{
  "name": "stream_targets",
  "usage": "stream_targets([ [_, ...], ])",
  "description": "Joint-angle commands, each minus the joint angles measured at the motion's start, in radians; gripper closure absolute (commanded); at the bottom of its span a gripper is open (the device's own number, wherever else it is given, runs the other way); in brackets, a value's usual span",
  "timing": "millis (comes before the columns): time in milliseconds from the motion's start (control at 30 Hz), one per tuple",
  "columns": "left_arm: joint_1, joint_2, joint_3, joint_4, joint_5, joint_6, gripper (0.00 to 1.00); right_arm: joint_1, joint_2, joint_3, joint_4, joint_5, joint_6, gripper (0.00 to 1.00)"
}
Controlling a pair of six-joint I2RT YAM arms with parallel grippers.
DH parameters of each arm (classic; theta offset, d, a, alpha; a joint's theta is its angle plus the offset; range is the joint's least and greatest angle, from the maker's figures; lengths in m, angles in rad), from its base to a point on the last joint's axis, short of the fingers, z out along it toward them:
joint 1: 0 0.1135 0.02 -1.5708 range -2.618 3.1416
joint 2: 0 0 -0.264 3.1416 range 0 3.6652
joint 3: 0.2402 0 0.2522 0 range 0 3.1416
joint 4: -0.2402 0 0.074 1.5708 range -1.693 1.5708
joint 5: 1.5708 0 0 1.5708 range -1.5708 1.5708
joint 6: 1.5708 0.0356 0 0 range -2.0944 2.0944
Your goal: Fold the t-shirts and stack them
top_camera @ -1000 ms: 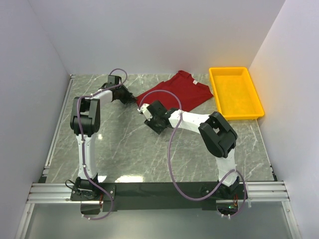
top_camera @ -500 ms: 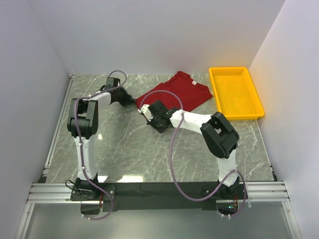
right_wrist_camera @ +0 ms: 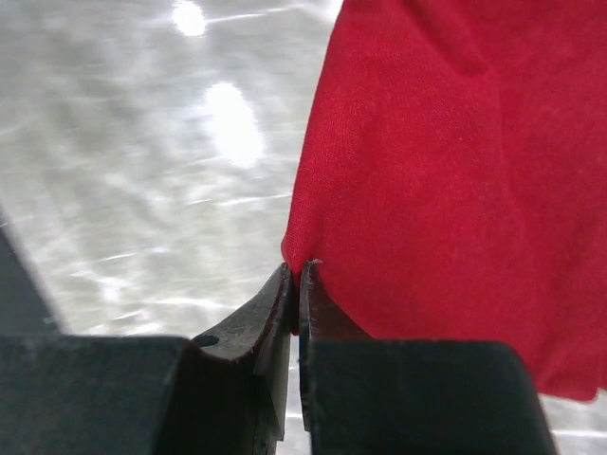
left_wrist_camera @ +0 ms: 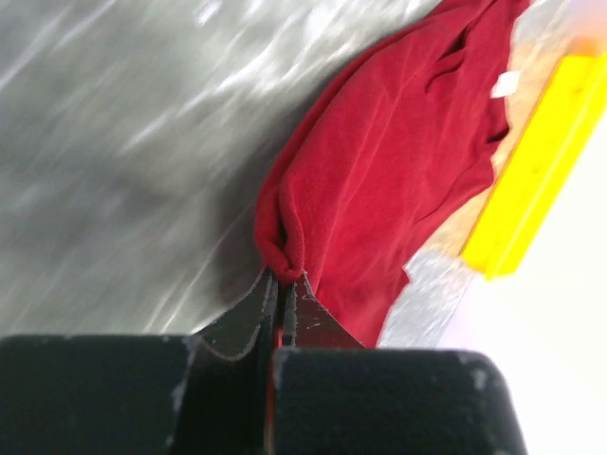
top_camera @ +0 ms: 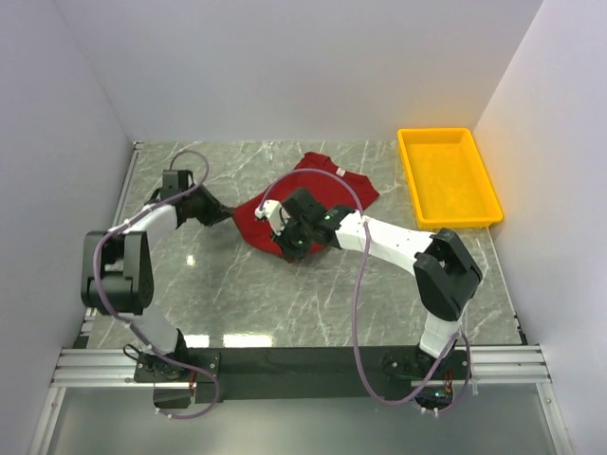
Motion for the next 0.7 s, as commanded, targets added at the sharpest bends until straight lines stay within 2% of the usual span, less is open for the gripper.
stream_targets([
  [0,0.04,-0.115,-0.105,-0.049,0.024,0.053,1.0,0.049,-0.09,-0.016,-0.026,-0.079,0.061,1.0],
  [133,0.082,-0.258,-0.176,-0.115,0.024,0.065,1.0,0.093,-0.122,-0.001,-0.04,-0.106,0.092,1.0],
  [333,0.108,-0.396,-0.176,-0.274,-0.016,0.059,1.0,0.135,-0.151,0.01,-0.059,-0.128,0.124,1.0],
  [467,0.12,-0.453,-0.171,-0.299,-0.013,0.013,1.0,0.139,-0.181,-0.002,-0.056,-0.134,0.118,1.0],
  [667,0.123,-0.455,-0.102,-0.285,0.03,-0.09,1.0,0.115,-0.262,-0.001,-0.056,-0.109,0.072,1.0],
])
